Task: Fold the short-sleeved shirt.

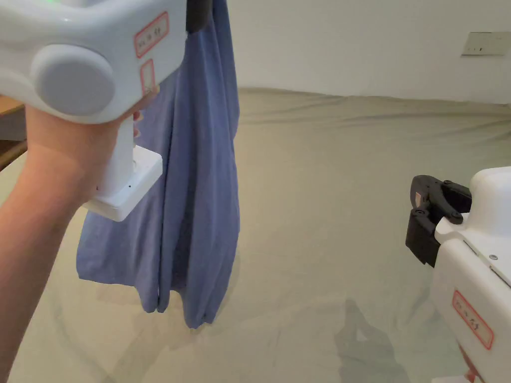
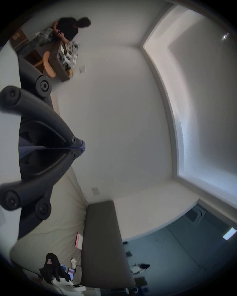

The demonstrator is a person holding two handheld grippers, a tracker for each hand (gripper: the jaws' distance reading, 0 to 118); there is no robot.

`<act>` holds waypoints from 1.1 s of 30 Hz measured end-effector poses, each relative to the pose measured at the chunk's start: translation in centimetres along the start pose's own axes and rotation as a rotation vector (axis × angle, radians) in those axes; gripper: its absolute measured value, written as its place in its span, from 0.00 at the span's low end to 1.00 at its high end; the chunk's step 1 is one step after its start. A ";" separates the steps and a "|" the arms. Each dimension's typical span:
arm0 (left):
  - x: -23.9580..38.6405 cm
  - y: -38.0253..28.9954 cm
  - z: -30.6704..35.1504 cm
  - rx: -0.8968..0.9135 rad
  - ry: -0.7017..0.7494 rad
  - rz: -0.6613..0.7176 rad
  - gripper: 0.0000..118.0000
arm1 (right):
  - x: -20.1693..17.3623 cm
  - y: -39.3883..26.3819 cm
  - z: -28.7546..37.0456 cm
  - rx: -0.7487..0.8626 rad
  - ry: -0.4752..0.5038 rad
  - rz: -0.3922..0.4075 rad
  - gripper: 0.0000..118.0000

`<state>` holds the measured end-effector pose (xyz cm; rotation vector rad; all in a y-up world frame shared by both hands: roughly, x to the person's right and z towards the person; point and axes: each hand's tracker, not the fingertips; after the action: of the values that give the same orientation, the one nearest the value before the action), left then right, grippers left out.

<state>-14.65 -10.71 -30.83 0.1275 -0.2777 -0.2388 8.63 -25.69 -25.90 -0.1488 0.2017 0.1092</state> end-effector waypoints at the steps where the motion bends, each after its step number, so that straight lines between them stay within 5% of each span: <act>1: 1.3 -1.1 -1.2 -0.029 -0.030 -0.002 0.00 | 0.7 -0.3 0.1 -0.007 -0.018 -0.001 0.01; 10: 13.5 -20.8 -11.5 -0.561 -0.274 -0.014 0.00 | 5.9 -4.1 -0.5 -0.105 -0.129 -0.028 0.01; 18: 19.5 -32.3 -9.5 -0.876 -0.378 0.059 0.00 | 7.4 -7.4 -2.3 -0.204 -0.147 -0.056 0.01; 21: 19.9 -33.4 -7.7 -0.925 -0.420 0.108 0.36 | 7.0 -7.9 -2.8 -0.225 -0.134 -0.045 0.01; 23: 19.2 -33.1 -6.8 -0.912 -0.413 0.135 0.77 | 6.6 -8.0 -3.0 -0.230 -0.121 -0.033 0.01; 25: 18.1 -31.7 -5.9 -0.873 -0.393 0.191 0.97 | 6.2 -7.7 -3.1 -0.231 -0.112 -0.020 0.01; 33: 8.3 -18.6 -1.4 -0.485 -0.137 0.364 0.95 | 4.7 -3.9 -3.0 -0.148 -0.072 0.028 0.01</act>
<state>-10.54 -30.59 -32.98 -0.4190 -0.3658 0.0516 13.08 -29.55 -29.27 -0.2886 0.1234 0.1571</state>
